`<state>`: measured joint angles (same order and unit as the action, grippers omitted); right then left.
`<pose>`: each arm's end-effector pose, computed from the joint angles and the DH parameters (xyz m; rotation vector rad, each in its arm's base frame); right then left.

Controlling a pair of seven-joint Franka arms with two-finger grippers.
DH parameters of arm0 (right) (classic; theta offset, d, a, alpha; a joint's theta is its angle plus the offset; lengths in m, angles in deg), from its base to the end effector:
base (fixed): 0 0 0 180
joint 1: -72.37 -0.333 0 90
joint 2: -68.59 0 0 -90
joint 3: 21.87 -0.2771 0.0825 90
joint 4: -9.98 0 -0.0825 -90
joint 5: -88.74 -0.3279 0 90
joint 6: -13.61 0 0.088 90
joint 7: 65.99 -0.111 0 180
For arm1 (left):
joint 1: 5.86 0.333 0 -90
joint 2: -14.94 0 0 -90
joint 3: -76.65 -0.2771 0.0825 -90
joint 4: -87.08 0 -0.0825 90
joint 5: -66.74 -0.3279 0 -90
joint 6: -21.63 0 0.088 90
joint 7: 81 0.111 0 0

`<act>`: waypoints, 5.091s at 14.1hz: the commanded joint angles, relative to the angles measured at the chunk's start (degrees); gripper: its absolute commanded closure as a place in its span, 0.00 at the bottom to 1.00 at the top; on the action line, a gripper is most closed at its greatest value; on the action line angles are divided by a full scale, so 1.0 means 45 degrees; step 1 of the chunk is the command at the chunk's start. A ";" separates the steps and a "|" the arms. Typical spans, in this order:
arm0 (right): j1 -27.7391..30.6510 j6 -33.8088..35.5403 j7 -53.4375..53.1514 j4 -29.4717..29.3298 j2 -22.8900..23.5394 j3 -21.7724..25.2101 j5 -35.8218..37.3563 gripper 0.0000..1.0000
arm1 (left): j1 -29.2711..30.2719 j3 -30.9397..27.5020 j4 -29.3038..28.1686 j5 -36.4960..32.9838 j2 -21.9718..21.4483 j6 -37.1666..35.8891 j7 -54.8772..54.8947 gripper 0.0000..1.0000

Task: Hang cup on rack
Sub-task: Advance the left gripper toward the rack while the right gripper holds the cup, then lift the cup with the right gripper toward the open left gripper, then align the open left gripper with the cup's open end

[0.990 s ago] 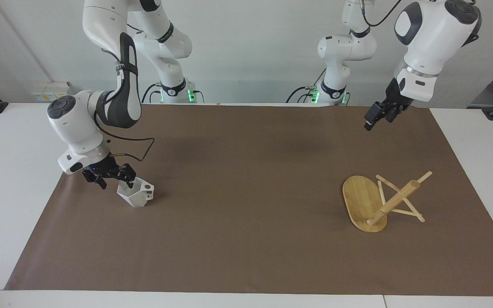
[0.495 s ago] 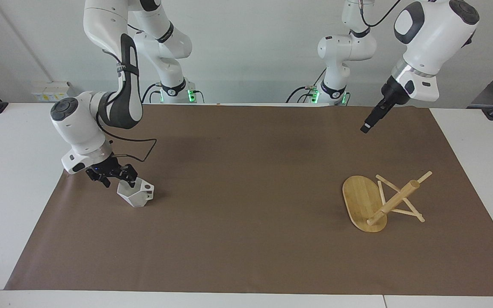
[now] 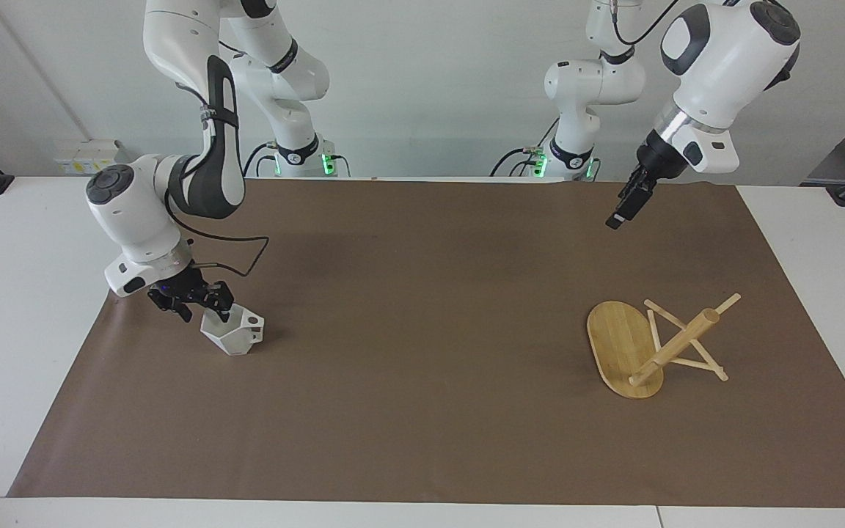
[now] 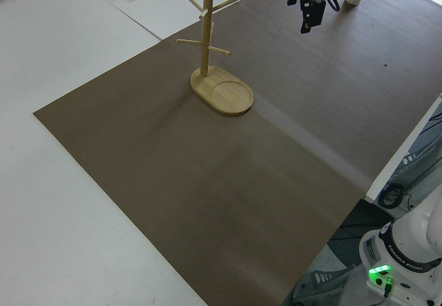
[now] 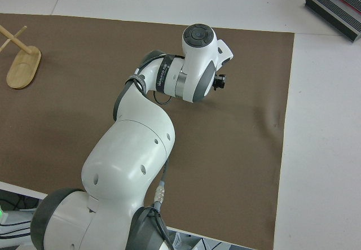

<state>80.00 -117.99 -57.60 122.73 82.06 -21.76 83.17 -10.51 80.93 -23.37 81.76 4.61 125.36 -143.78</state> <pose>0.5514 -0.0725 0.3539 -3.0752 0.0765 -0.1593 0.4548 -0.0965 0.5411 2.5526 1.3865 -0.1338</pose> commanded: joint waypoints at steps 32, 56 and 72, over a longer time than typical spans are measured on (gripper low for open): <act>-0.0037 0.2933 -0.0339 -0.1519 -0.0413 -0.0941 -0.0498 1.00 | 0.0135 -0.0129 -0.2272 0.8297 -0.0477 0.2691 -0.7847 0.00; -0.0056 0.3737 -0.4324 -0.2438 -0.2247 -0.6529 -0.8290 1.00 | -0.1466 -0.0110 -0.2409 1.1701 0.1280 0.3512 -0.3044 0.00; -0.0505 0.3952 -0.4325 -0.2380 -0.3109 -0.7056 -0.9349 1.00 | -0.0705 -0.0168 -0.1647 1.2345 0.1183 -0.0082 -0.3742 0.00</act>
<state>77.38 -99.29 -76.04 111.40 68.68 -52.97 42.55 -14.15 80.20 -30.74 135.72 10.59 126.37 -158.37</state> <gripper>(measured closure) 0.921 0.000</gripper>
